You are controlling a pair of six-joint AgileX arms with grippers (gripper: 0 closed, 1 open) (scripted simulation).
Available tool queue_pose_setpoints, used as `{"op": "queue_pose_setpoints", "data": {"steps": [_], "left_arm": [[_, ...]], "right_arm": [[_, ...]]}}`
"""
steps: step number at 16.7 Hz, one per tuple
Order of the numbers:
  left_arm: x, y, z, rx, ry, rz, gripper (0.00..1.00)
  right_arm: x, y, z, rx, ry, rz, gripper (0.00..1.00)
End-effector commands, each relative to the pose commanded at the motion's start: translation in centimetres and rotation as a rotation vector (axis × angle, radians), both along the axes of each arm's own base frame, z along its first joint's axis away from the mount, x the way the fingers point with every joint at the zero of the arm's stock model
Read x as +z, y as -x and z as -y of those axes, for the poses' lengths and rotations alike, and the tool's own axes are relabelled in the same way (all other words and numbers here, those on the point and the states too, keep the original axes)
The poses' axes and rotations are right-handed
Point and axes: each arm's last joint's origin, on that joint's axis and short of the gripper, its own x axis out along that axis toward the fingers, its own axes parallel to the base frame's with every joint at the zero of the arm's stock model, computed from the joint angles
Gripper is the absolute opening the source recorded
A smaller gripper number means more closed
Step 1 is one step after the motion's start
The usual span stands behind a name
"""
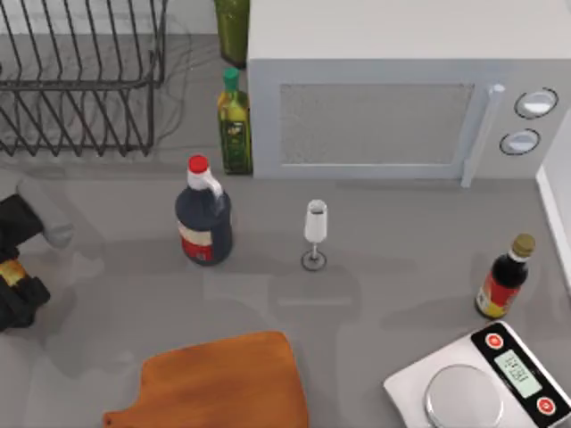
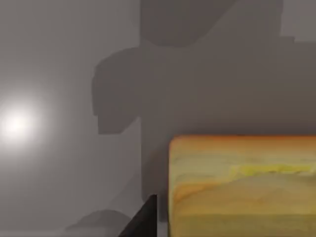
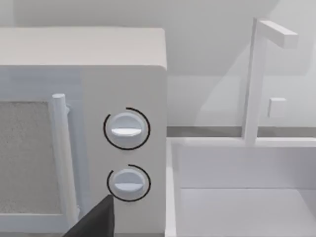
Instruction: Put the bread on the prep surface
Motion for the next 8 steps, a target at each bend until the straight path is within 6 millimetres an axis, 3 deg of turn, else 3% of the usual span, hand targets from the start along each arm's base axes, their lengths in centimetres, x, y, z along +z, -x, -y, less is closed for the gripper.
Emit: {"op": "queue_pose_setpoints", "data": {"steps": [4, 8], "left_arm": [[0.00, 0.00, 0.00, 0.000, 0.000, 0.000, 0.02], [0.00, 0.00, 0.00, 0.000, 0.000, 0.000, 0.00]], "right_arm": [[0.00, 0.00, 0.00, 0.000, 0.000, 0.000, 1.00], [0.00, 0.00, 0.00, 0.000, 0.000, 0.000, 1.00]]}}
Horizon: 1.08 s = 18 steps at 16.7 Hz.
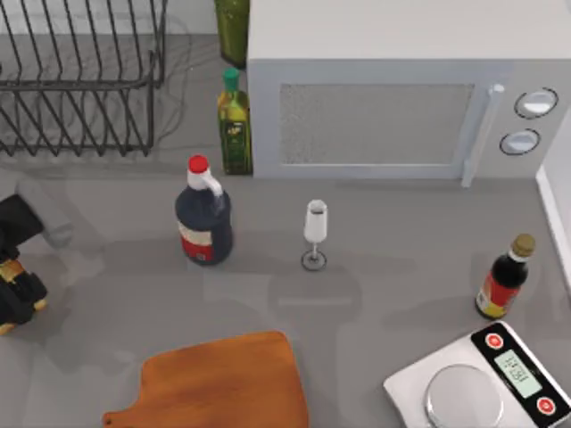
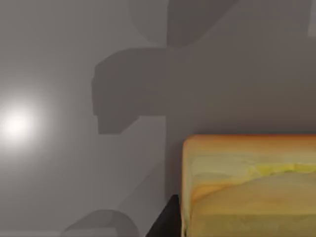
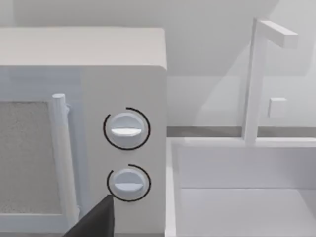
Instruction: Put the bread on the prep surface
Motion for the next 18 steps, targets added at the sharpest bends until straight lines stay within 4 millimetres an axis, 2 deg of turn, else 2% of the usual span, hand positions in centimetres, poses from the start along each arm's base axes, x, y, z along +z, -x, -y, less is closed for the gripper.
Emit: {"op": "queue_pose_setpoints", "data": {"steps": [4, 8, 15, 18], "left_arm": [[0.0, 0.0, 0.0, 0.000, 0.000, 0.000, 0.00], [1.4, -0.2, 0.1, 0.000, 0.007, 0.004, 0.00], [9.1, -0.1, 0.1, -0.002, 0.008, -0.010, 0.00], [10.5, 0.1, 0.1, 0.003, 0.007, 0.005, 0.00]], "right_arm": [[0.0, 0.0, 0.0, 0.000, 0.000, 0.000, 1.00], [0.0, 0.0, 0.0, 0.000, 0.000, 0.000, 1.00], [0.0, 0.0, 0.0, 0.000, 0.000, 0.000, 1.00], [0.0, 0.0, 0.0, 0.000, 0.000, 0.000, 1.00]]}}
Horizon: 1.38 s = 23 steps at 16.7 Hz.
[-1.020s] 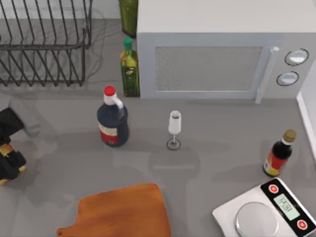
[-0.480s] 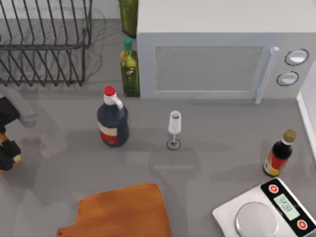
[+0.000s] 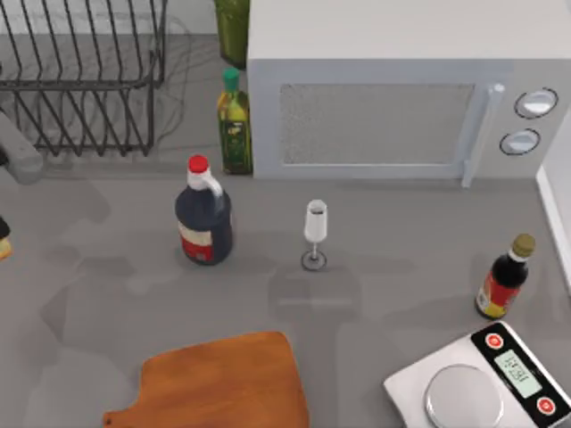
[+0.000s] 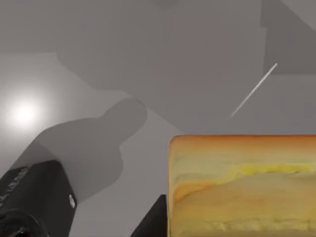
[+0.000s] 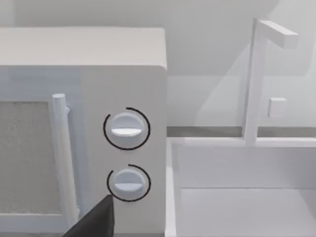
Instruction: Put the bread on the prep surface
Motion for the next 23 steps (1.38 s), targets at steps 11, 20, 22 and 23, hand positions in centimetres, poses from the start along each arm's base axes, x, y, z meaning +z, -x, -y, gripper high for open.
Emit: {"op": "queue_pose_setpoints", "data": {"steps": [11, 20, 22, 23], "left_arm": [[-1.4, 0.0, 0.6, 0.254, -0.012, -0.022, 0.00], [-5.1, 1.5, 5.4, 1.134, -0.103, -0.088, 0.00], [-5.8, 2.3, 6.9, 1.355, -0.141, -0.094, 0.00], [-6.1, 2.8, 7.8, 1.460, -0.160, -0.093, 0.00]], "right_arm": [[0.0, 0.0, 0.0, 0.000, 0.000, 0.000, 1.00], [0.0, 0.0, 0.0, 0.000, 0.000, 0.000, 1.00], [0.0, 0.0, 0.0, 0.000, 0.000, 0.000, 1.00], [0.0, 0.0, 0.0, 0.000, 0.000, 0.000, 1.00]]}}
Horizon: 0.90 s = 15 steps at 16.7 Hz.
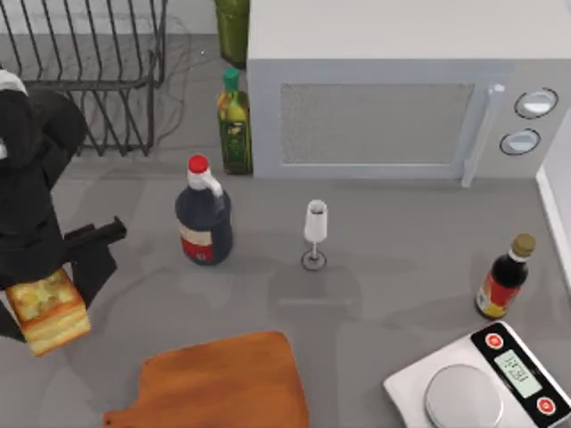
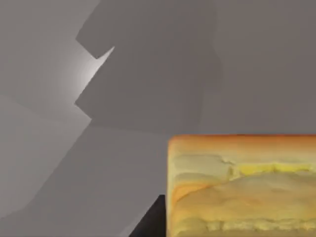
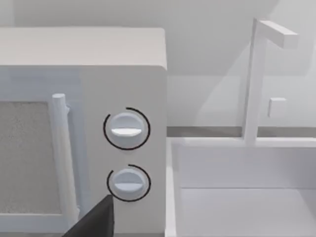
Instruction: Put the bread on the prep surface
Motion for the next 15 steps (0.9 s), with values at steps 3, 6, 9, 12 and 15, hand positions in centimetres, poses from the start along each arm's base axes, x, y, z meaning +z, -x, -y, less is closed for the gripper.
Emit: {"op": "queue_pose_setpoints", "data": {"steps": [3, 6, 9, 12, 15], "left_arm": [[-0.5, 1.5, 2.6, 0.280, -0.064, -0.004, 0.00], [-0.6, 3.0, 5.3, 0.498, -0.115, 0.013, 0.00], [-0.3, 4.7, 7.8, 0.660, -0.139, 0.046, 0.00], [0.6, 6.2, 10.1, 0.785, -0.125, 0.094, 0.00], [1.8, 7.5, 11.9, 0.882, -0.086, 0.137, 0.00]], "right_arm": [[0.0, 0.0, 0.0, 0.000, 0.000, 0.000, 1.00], [0.0, 0.0, 0.0, 0.000, 0.000, 0.000, 1.00], [0.0, 0.0, 0.0, 0.000, 0.000, 0.000, 1.00], [0.0, 0.0, 0.0, 0.000, 0.000, 0.000, 1.00], [0.0, 0.0, 0.0, 0.000, 0.000, 0.000, 1.00]]}}
